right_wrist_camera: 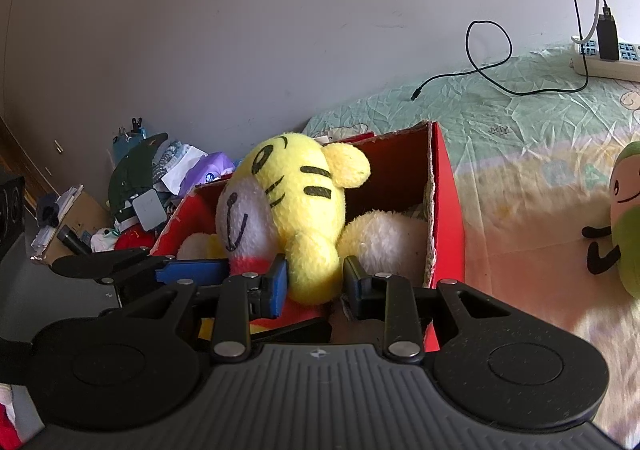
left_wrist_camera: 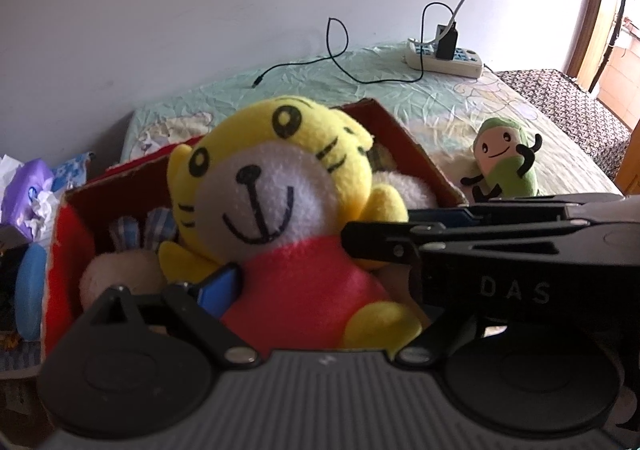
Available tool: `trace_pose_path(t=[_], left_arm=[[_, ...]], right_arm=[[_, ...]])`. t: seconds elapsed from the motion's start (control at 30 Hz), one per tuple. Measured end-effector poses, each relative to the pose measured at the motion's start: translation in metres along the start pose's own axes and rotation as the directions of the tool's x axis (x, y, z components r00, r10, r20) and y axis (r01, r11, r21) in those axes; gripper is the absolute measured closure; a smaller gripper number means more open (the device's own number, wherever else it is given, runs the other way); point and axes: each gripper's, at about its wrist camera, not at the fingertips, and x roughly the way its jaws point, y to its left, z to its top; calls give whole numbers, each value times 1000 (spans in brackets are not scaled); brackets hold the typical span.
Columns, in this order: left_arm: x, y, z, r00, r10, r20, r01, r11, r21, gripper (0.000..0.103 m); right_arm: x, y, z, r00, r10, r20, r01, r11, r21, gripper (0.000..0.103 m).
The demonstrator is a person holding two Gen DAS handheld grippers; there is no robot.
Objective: Organize objects
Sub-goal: 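Lower the tiger plush into the red box and open the right gripper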
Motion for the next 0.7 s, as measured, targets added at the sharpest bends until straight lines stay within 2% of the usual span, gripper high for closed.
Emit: trace_pose_path(t=[0.23,0.37,0.7], left_arm=[[-1,-2,-1,1000,29,-10,-29,999,-14,11],[-2,-2,-1,997,74,-16,-75,997,-16,11],[-1,-2,-8,995,93,-35,-96,993,-73,9]], right_arm=[[0,-1,-1,1000,3,4,-3,1000,-7,73],[-2,0,-2,1000,4,8,-4,1000,-20,73],[-3,2,-3,1000,10,19,-9,999,-50,73]])
